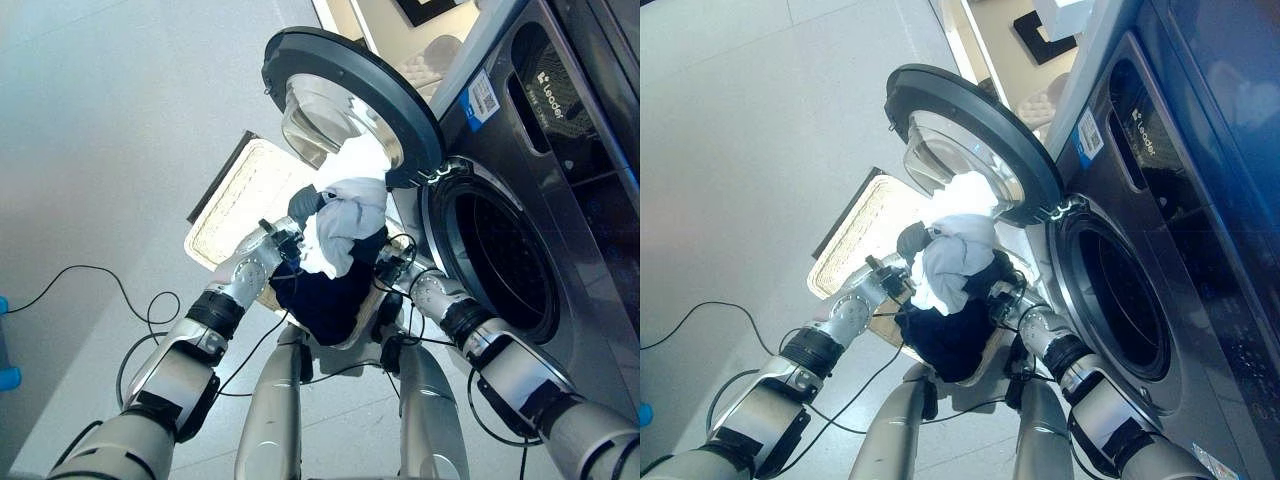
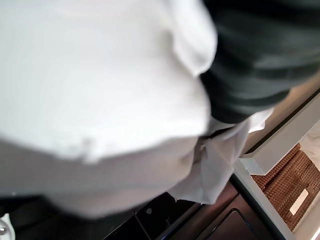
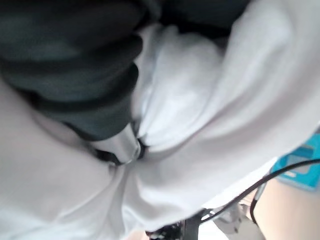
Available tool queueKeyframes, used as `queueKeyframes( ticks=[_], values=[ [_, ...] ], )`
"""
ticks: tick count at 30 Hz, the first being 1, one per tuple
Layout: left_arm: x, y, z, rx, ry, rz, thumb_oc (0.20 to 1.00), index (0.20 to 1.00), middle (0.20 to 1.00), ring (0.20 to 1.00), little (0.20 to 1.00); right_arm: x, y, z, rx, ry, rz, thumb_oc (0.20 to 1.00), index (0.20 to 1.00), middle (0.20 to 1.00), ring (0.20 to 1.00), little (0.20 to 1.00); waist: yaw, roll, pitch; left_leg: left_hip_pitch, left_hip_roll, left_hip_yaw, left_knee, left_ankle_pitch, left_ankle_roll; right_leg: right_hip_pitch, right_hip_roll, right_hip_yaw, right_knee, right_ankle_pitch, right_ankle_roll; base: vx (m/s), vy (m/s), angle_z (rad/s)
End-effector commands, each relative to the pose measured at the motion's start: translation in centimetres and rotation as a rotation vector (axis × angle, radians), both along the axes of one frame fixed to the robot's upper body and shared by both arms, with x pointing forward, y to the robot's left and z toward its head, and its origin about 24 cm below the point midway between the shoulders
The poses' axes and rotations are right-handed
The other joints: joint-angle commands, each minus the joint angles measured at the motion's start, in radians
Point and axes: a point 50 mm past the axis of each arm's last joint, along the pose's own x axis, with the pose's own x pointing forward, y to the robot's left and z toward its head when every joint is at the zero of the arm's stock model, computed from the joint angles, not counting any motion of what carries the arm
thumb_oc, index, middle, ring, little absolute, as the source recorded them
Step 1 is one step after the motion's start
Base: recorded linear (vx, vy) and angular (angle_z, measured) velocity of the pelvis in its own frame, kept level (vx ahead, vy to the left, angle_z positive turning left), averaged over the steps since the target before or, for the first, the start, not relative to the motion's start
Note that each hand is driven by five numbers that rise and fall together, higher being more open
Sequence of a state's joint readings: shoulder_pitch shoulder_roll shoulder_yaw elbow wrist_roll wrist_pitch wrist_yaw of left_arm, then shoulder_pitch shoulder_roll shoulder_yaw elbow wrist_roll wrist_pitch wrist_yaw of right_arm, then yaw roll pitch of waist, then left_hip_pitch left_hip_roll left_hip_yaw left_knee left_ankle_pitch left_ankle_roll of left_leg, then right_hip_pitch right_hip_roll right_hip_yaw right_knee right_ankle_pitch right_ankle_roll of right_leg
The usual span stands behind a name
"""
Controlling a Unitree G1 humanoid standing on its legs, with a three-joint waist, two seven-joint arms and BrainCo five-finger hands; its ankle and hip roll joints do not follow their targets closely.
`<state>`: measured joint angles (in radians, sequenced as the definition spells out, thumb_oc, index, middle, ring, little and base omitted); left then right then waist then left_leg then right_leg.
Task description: Put the clothes into the washing machine.
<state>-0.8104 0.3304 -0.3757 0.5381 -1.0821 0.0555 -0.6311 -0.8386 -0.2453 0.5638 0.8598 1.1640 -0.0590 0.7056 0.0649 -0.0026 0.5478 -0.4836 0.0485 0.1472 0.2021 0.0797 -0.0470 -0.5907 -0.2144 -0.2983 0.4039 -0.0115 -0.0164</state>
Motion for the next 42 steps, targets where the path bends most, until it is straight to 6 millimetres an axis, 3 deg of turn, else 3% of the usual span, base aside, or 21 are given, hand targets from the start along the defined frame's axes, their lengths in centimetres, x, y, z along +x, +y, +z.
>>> queueKeyframes(
  ticks=[1,8,9,11,23,27,34,38,42],
  values=[
    [-1.6,-5.1,0.5,-0.067,-0.031,-0.198,0.200,0.200,0.200,0.200,0.200,0.3,2.8,5.4,0.243,-0.146,0.070,0.200,0.200,0.200,0.200,0.200,-0.013,0.061,-0.028,-0.044,-0.064,0.026,0.061,-0.075,-0.032,0.033,0.010,-0.003,-0.089,0.042,0.139,0.00,0.007,-0.04],
    [-1.0,-4.6,-0.4,0.000,-0.016,-0.161,0.200,0.200,0.200,0.200,0.200,0.6,2.3,5.2,0.294,-0.124,0.034,0.200,0.200,0.200,0.200,0.200,-0.020,0.060,-0.028,-0.052,-0.057,0.037,0.064,-0.074,-0.033,0.022,0.009,-0.004,-0.089,0.046,0.142,0.01,-0.002,-0.04],
    [-1.0,-4.4,-0.7,0.033,-0.023,-0.154,0.357,0.357,0.357,0.357,0.357,0.7,2.1,5.1,0.306,-0.116,0.025,0.200,0.200,0.200,0.200,0.200,-0.023,0.060,-0.028,-0.052,-0.056,0.040,0.062,-0.073,-0.033,0.021,0.010,-0.002,-0.094,0.049,0.143,0.00,-0.003,-0.05],
    [-0.9,-4.3,-1.0,0.072,-0.029,-0.144,1.000,1.000,1.000,1.000,1.000,0.8,1.9,5.1,0.319,-0.110,0.005,0.200,0.200,0.200,0.200,0.200,-0.025,0.061,-0.028,-0.052,-0.055,0.044,0.058,-0.072,-0.034,0.021,0.012,-0.003,-0.099,0.052,0.144,0.00,0.014,-0.05],
    [0.3,-2.7,-3.4,0.417,-0.056,0.062,1.000,1.000,1.000,1.000,1.000,1.9,-1.2,4.4,0.482,-0.055,-0.244,0.200,0.200,0.200,0.200,0.200,-0.057,0.072,-0.028,-0.063,-0.051,0.080,0.041,-0.066,-0.038,0.002,0.024,0.024,-0.145,0.082,0.156,-0.01,0.042,-0.15],
    [0.6,-1.6,-4.7,0.572,-0.101,0.234,1.000,1.000,1.000,1.000,1.000,2.2,-3.5,2.4,0.460,0.030,-0.471,0.200,0.200,0.200,0.200,0.200,-0.083,0.082,-0.028,-0.065,-0.049,0.107,0.014,-0.054,-0.044,-0.006,0.042,0.046,-0.188,0.102,0.158,-0.03,0.131,-0.18],
    [0.7,-1.0,-5.4,0.587,-0.114,0.423,1.000,1.000,1.000,1.000,1.000,1.8,-5.5,-0.7,0.383,0.144,-0.661,0.200,0.200,0.200,0.200,0.200,-0.109,0.100,-0.028,-0.061,-0.044,0.143,-0.003,-0.048,-0.045,-0.015,0.054,0.078,-0.211,0.108,0.153,0.01,0.122,-0.30],
    [0.9,-0.7,-5.1,0.602,-0.166,0.561,1.000,1.000,1.000,1.000,1.000,1.6,-7.2,-1.9,0.253,0.192,-0.886,0.200,0.200,0.200,0.200,0.200,-0.123,0.117,-0.028,-0.057,-0.046,0.167,-0.020,-0.040,-0.046,-0.018,0.060,0.094,-0.227,0.113,0.149,0.01,0.113,-0.20],
    [0.8,-0.3,-4.9,0.636,-0.231,0.688,1.000,1.000,1.000,1.000,1.000,1.0,-9.2,-3.0,0.258,0.263,-1.101,0.200,0.200,0.200,0.200,0.200,-0.131,0.135,-0.028,-0.057,-0.049,0.182,-0.025,-0.039,-0.044,-0.022,0.067,0.109,-0.230,0.109,0.144,0.02,0.103,-0.13]
  ],
)
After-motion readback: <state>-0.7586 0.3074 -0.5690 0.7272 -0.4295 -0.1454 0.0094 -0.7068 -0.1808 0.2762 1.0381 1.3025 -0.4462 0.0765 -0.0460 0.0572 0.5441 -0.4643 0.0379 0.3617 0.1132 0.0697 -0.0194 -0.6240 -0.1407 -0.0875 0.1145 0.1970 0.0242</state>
